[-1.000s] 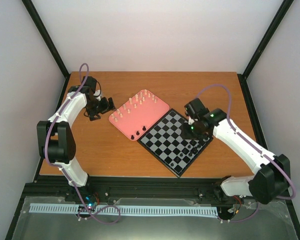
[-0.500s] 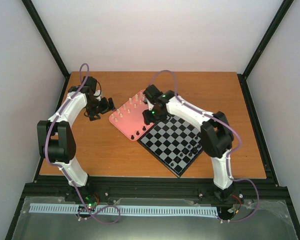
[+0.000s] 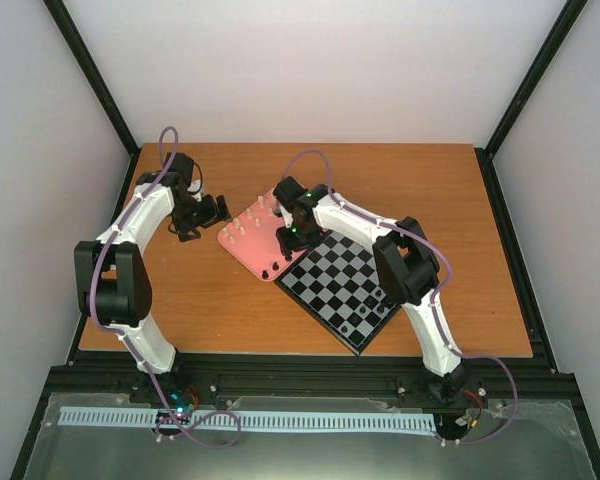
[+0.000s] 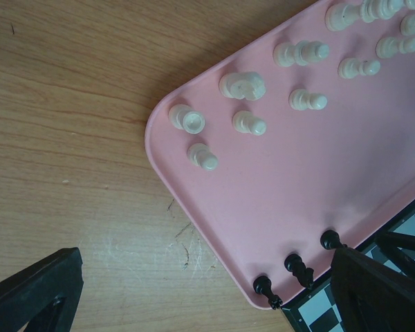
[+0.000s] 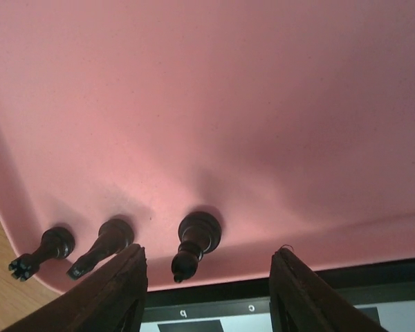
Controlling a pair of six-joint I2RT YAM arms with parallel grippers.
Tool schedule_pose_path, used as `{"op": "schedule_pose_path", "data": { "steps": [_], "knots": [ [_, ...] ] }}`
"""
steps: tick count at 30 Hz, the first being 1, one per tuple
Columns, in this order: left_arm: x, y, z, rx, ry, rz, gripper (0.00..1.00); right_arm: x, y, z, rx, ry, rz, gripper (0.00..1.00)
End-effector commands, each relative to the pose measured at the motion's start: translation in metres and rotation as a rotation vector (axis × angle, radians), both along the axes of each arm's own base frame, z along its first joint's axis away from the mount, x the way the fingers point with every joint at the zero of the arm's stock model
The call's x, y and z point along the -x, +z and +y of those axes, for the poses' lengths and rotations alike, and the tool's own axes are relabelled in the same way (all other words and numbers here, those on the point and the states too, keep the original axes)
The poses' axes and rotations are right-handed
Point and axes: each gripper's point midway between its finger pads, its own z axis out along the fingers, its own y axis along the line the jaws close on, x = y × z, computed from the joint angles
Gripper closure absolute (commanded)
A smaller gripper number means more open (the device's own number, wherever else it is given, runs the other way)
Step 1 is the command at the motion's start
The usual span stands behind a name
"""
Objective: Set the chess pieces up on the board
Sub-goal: Pick up the chess piece from the storage box, then place the chess piece on the chessboard.
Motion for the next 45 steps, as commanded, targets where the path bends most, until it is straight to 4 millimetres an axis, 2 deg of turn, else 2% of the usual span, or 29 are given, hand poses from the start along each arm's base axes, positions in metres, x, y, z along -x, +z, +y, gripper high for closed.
{"op": "schedule_pose_path", "data": {
  "steps": [1,10,18,20,22,26,28,30,34,38,42,45],
  "knots": [
    [-0.011,0.009,-0.003,0.003,-0.004,-0.035,0.0,-0.004,-0.005,0.005,0.006,0.018,-0.001,0.52],
    [-0.01,0.008,-0.003,0.001,-0.005,-0.034,0.0,-0.002,-0.014,0.008,0.006,0.028,0.029,0.65],
    [-0.01,0.007,-0.002,-0.003,-0.004,-0.031,0.0,-0.003,-0.017,0.01,0.009,0.035,0.038,0.94],
    [-0.011,0.007,-0.003,-0.004,-0.006,-0.032,0.0,-0.005,-0.012,0.01,0.007,0.038,0.025,0.97],
    [-0.01,0.008,-0.002,-0.003,-0.003,-0.033,0.0,-0.01,0.001,0.01,-0.002,0.032,-0.009,0.97],
    [-0.011,0.01,-0.002,-0.004,-0.005,-0.037,0.0,-0.02,0.056,0.007,-0.038,0.002,-0.107,0.97],
    [-0.011,0.012,-0.002,-0.004,-0.006,-0.04,0.0,-0.018,0.081,-0.003,-0.045,-0.014,-0.137,0.97],
    [-0.01,0.013,-0.002,-0.004,-0.006,-0.042,0.0,-0.006,0.097,-0.018,-0.034,-0.02,-0.149,0.97],
    [-0.01,0.014,-0.002,-0.001,-0.004,-0.049,0.0,0.044,0.091,-0.068,0.054,-0.035,-0.087,0.97],
    [-0.01,0.015,-0.004,0.005,-0.005,-0.049,0.0,0.1,0.074,-0.12,0.129,-0.069,-0.034,0.97],
    [-0.011,0.013,-0.004,0.007,-0.005,-0.048,0.0,0.144,0.067,-0.152,0.107,-0.14,-0.018,0.97],
    [-0.011,0.011,-0.005,0.01,-0.006,-0.045,0.0,0.167,0.059,-0.167,0.101,-0.171,-0.012,0.97]
  ]
}}
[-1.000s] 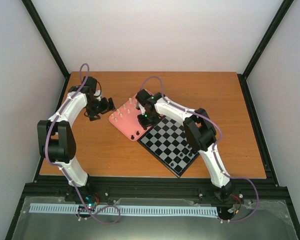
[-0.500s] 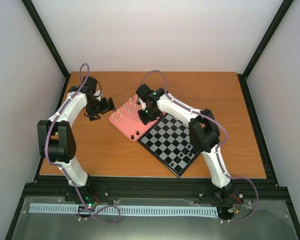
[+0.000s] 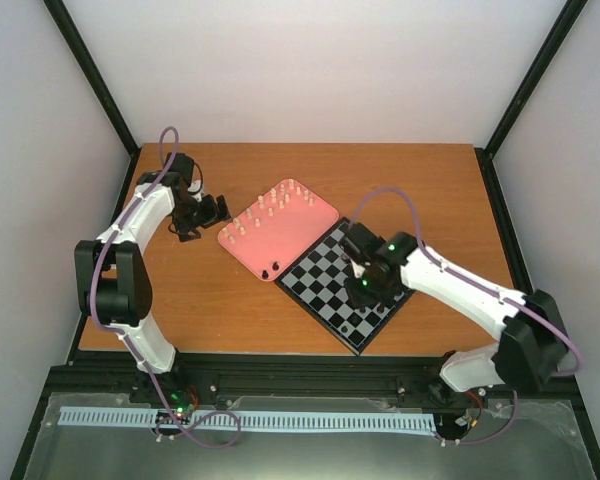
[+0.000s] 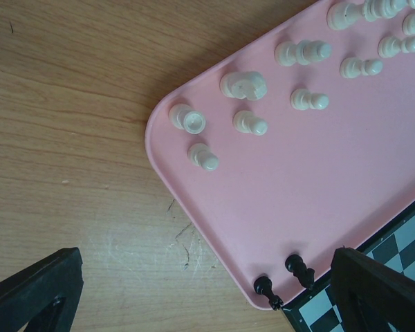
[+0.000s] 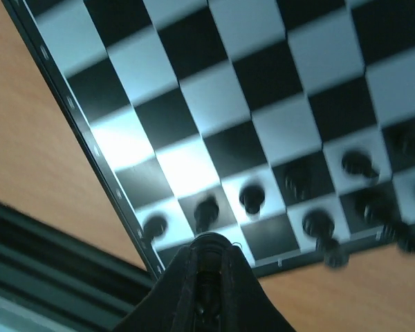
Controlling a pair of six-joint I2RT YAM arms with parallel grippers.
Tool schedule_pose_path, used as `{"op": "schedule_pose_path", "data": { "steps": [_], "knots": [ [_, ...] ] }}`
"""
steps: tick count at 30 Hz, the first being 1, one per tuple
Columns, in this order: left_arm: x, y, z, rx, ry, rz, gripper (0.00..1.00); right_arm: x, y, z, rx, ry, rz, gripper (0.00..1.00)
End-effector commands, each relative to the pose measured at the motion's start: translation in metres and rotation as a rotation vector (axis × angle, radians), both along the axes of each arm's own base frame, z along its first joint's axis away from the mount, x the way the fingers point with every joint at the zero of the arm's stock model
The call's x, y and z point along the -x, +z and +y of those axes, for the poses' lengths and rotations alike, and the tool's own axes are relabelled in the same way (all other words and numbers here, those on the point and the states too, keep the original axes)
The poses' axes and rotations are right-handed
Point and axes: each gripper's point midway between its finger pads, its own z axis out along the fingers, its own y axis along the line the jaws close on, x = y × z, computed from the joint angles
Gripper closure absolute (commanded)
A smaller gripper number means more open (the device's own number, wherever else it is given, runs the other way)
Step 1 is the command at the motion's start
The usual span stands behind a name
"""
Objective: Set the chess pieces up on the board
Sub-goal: Place the chess piece on the chessboard.
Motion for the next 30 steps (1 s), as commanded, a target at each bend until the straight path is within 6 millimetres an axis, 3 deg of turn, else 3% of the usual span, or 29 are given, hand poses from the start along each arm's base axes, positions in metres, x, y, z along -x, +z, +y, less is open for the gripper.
{"op": "schedule_pose_path", "data": {
  "steps": [1,7,12,20,30],
  "knots": [
    [-0.011,0.013,-0.006,0.011,-0.005,-0.049,0.0,0.024,-0.005,-0.016,-0.017,-0.083,-0.018,0.97],
    [-0.01,0.014,-0.01,0.006,-0.017,-0.052,0.0,0.035,-0.029,-0.031,-0.018,-0.169,-0.017,0.97],
    [-0.009,0.014,-0.011,0.0,-0.023,-0.052,0.0,0.033,-0.047,-0.041,0.015,-0.271,-0.029,0.97],
    [-0.01,0.014,-0.01,0.0,-0.022,-0.051,0.0,0.023,-0.055,-0.048,0.038,-0.327,-0.055,0.97],
    [-0.01,0.012,-0.01,-0.001,-0.023,-0.047,0.0,0.028,-0.066,-0.056,0.037,-0.371,-0.02,0.97]
  ]
}}
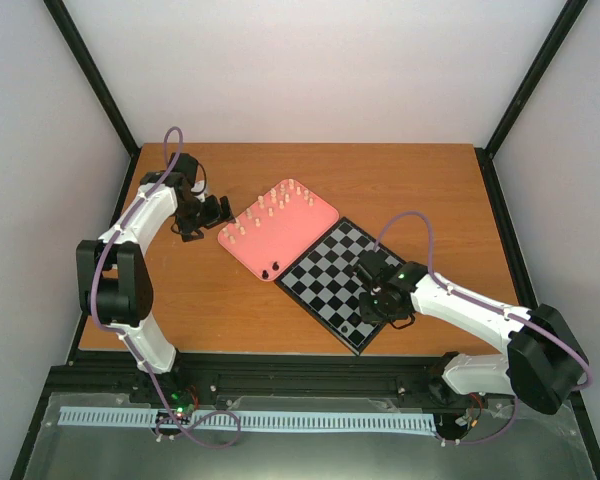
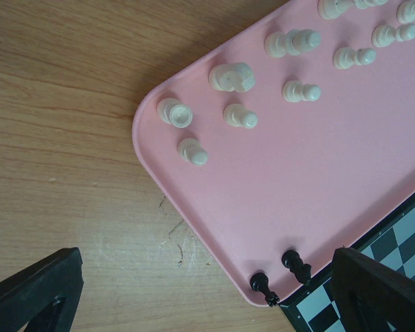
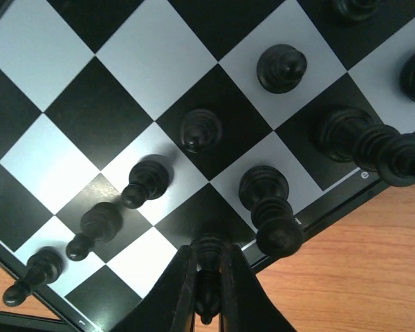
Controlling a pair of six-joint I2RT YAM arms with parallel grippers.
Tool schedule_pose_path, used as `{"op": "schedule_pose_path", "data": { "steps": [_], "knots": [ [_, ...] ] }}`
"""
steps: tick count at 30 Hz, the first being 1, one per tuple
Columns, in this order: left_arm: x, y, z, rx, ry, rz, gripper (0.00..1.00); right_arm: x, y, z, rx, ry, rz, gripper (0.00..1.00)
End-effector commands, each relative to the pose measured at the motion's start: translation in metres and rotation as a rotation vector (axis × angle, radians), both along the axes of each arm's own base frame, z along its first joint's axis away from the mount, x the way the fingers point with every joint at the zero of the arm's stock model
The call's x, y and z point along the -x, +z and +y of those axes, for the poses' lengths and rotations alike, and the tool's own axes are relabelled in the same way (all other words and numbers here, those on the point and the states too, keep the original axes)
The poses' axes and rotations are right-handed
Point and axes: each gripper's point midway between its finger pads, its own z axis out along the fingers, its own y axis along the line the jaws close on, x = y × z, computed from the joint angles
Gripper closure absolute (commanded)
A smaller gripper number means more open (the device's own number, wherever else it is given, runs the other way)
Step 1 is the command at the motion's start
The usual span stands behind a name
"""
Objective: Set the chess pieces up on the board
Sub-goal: Place the chess piece on the chessboard.
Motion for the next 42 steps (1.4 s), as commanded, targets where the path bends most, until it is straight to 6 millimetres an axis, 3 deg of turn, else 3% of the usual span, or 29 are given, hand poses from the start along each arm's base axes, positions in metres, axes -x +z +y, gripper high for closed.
{"op": "schedule_pose_path", "data": {
  "steps": [1,20,28,35,42],
  "knots": [
    [-0.011,0.012,-0.002,0.0,-0.003,-0.048,0.0,-0.004,-0.004,-0.003,0.0,-0.042,-0.006,0.97],
    [-0.011,0.009,-0.002,0.0,-0.002,-0.039,0.0,-0.007,-0.011,-0.002,0.009,-0.035,0.011,0.94],
    [-0.011,0.009,-0.003,-0.001,-0.004,-0.041,0.0,-0.006,-0.012,-0.001,0.008,-0.031,0.02,0.81],
    [-0.01,0.011,-0.002,-0.002,-0.004,-0.043,0.0,-0.006,0.004,0.006,-0.037,0.0,0.005,0.74],
    [-0.01,0.012,-0.002,-0.001,-0.003,-0.045,0.0,-0.008,0.048,0.019,-0.103,0.06,-0.031,0.67]
  ]
}}
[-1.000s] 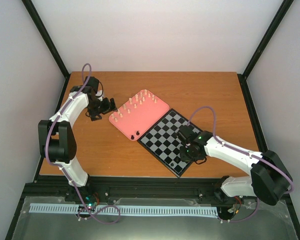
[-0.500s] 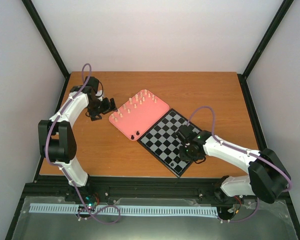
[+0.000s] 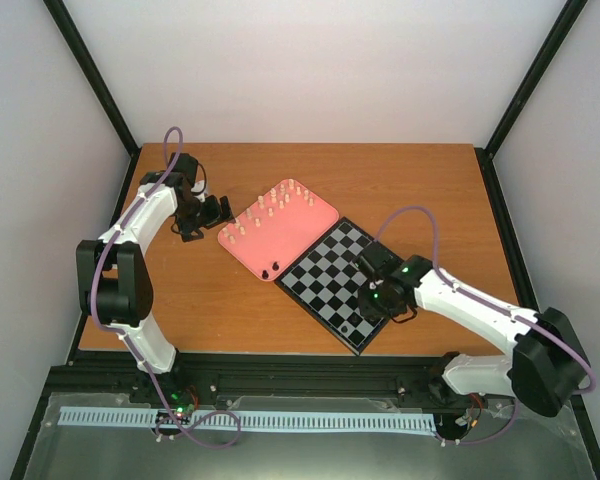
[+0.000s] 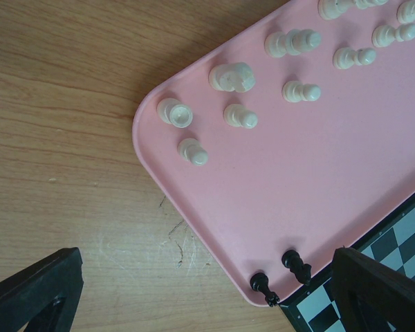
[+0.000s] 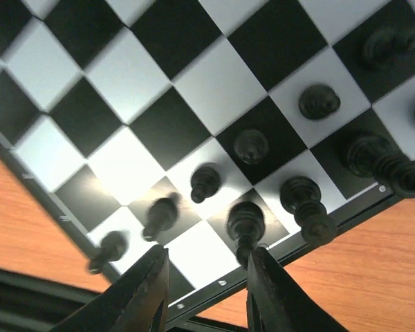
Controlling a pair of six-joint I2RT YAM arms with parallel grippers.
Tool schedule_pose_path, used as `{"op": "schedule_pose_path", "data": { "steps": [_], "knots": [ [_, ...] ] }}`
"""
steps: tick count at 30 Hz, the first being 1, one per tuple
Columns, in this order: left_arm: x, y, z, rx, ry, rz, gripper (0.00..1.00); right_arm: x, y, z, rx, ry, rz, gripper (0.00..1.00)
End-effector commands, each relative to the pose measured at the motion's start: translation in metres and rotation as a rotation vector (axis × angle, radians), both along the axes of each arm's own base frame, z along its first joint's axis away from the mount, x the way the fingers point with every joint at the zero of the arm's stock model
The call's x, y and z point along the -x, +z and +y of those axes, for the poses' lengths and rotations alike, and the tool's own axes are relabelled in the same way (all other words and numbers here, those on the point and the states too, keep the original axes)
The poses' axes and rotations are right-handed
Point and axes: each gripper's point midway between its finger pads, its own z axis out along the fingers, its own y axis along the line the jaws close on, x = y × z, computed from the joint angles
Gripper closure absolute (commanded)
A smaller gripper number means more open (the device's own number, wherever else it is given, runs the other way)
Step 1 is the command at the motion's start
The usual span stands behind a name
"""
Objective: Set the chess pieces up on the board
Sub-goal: Place the chess piece on the chessboard, then pick up the chess piece from the storage box.
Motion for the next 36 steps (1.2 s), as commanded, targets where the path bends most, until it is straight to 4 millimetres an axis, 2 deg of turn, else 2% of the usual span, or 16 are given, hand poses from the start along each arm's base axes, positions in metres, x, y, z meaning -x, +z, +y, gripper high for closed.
{"op": "schedule_pose_path", "data": {
  "steps": [1,3,5,8,10,16,20,23,27,31,36],
  "knots": [
    [-0.01,0.012,-0.003,0.001,-0.004,-0.046,0.0,-0.005,0.041,0.01,-0.051,0.051,-0.048,0.67],
    [-0.01,0.012,-0.003,0.001,-0.004,-0.047,0.0,-0.013,0.06,0.017,-0.07,0.07,-0.081,0.62],
    [-0.011,0.013,-0.003,0.001,-0.003,-0.048,0.0,-0.025,0.074,0.027,-0.078,0.102,-0.114,0.52],
    [-0.011,0.014,-0.002,0.001,-0.004,-0.052,0.0,-0.049,0.085,0.055,-0.102,0.167,-0.132,0.46],
    [-0.01,0.014,-0.002,0.0,-0.005,-0.051,0.0,-0.068,0.085,0.079,-0.137,0.213,-0.144,0.44],
    [-0.01,0.015,-0.001,-0.007,-0.004,-0.054,0.0,-0.123,0.061,0.149,-0.14,0.384,-0.124,0.43],
    [-0.01,0.015,0.0,-0.014,-0.005,-0.055,0.0,-0.145,0.044,0.188,-0.166,0.475,-0.102,0.42],
    [-0.009,0.015,0.0,-0.015,-0.005,-0.053,0.0,-0.155,0.033,0.213,-0.205,0.529,-0.075,0.42],
    [-0.009,0.015,0.0,-0.015,-0.004,-0.052,0.0,-0.156,0.015,0.229,-0.202,0.564,-0.047,0.42],
    [-0.009,0.014,0.0,-0.014,-0.006,-0.05,0.0,-0.156,0.003,0.235,-0.202,0.56,-0.018,0.43],
    [-0.009,0.012,-0.001,-0.01,-0.005,-0.047,0.0,-0.146,-0.013,0.237,-0.193,0.578,0.032,0.45]
  ]
}}
